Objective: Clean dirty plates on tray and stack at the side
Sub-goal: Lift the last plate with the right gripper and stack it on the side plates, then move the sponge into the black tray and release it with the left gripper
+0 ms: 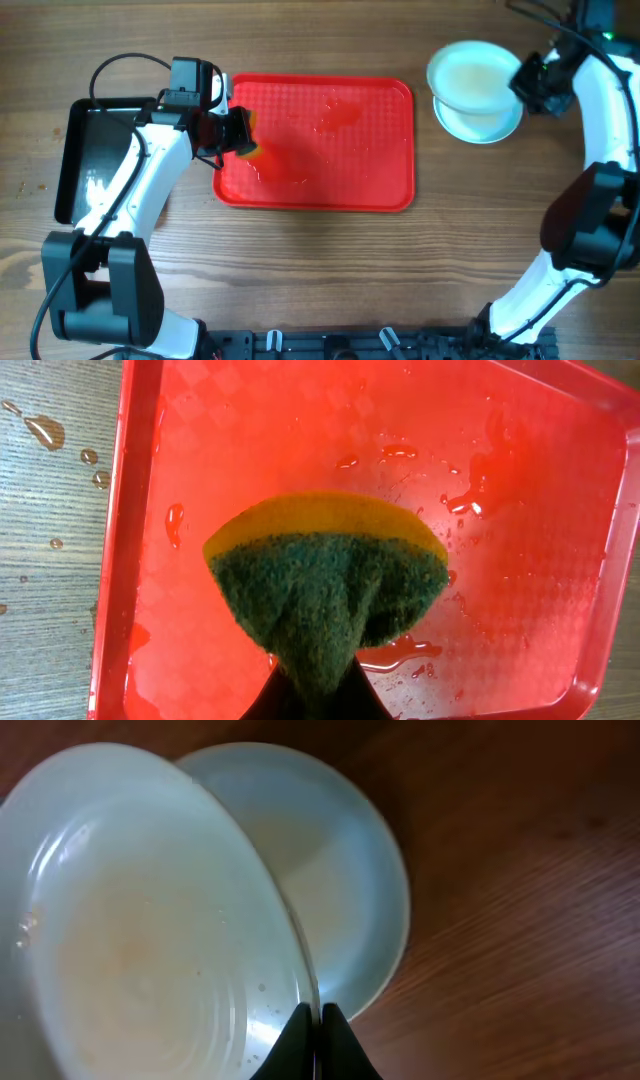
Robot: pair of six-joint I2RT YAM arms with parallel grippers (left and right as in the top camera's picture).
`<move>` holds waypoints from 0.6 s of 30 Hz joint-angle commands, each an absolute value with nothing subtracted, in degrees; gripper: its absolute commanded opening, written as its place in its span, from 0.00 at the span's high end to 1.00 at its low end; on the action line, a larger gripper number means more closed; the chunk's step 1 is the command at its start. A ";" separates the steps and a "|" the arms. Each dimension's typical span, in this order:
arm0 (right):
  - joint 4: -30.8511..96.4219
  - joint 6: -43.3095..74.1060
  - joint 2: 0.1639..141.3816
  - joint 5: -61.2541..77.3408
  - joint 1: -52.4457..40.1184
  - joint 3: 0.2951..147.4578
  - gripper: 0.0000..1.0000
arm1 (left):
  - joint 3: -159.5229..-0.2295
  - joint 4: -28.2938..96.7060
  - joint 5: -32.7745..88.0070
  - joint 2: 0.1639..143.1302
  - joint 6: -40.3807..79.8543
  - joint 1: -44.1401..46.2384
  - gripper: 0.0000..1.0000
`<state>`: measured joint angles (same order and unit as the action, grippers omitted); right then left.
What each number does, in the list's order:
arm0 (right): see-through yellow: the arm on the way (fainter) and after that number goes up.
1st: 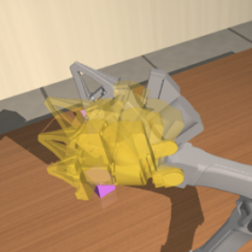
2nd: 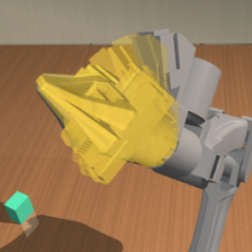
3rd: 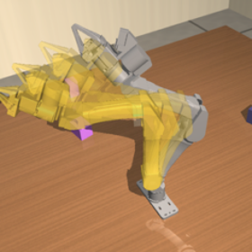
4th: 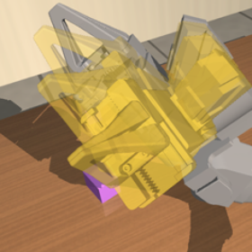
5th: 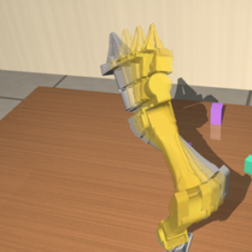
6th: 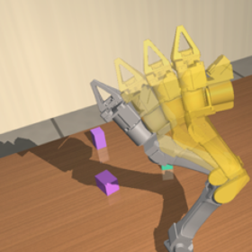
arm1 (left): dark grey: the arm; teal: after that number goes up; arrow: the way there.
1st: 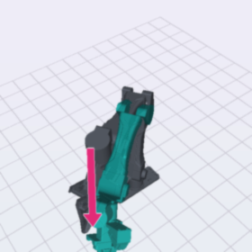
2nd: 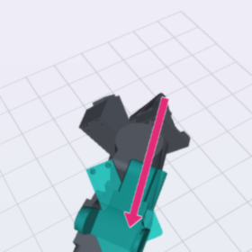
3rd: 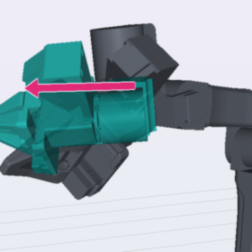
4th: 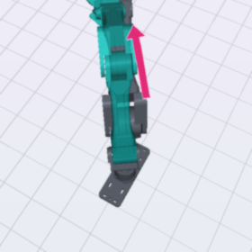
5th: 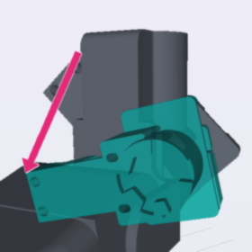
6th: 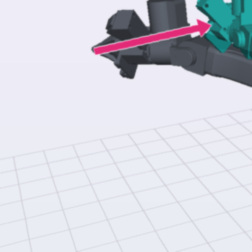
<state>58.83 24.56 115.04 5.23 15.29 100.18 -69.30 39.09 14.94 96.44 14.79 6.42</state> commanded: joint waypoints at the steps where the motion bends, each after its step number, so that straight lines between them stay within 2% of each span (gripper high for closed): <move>1: 56.12 23.90 114.02 7.68 16.67 95.81 0.96 | -68.88 38.30 15.84 96.82 15.51 6.63 0.96; 5: 51.94 24.18 114.02 6.02 16.69 91.77 0.95 | -68.88 38.33 15.84 96.82 15.51 6.63 0.96; 6: 51.48 24.21 114.02 6.04 16.69 91.35 0.79 | -68.88 38.37 15.84 96.82 15.51 6.63 0.96; 7: 51.37 24.12 114.02 6.02 16.67 91.02 0.41 | -68.88 38.35 15.84 96.82 15.51 6.63 0.96; 8: 51.48 23.68 114.02 6.61 16.67 90.91 0.23 | -68.88 38.33 15.84 96.82 15.51 6.63 0.96; 10: 51.22 18.50 114.02 15.99 16.43 90.89 0.06 | -68.88 38.09 15.84 96.82 15.51 6.63 0.96; 11: 51.22 15.66 114.02 22.70 15.90 90.89 0.01 | -68.88 37.85 15.84 96.82 15.51 6.63 0.96; 13: 51.68 10.24 113.99 35.09 12.97 90.89 0.01 | -68.88 37.30 15.84 96.86 15.51 6.63 0.96; 15: 52.16 8.49 114.02 37.50 8.14 90.89 0.00 | -68.86 36.71 15.81 96.99 15.51 6.63 0.96; 18: 48.56 10.41 114.02 33.28 -4.25 90.13 0.00 | -68.84 36.23 13.19 97.65 15.49 6.63 0.96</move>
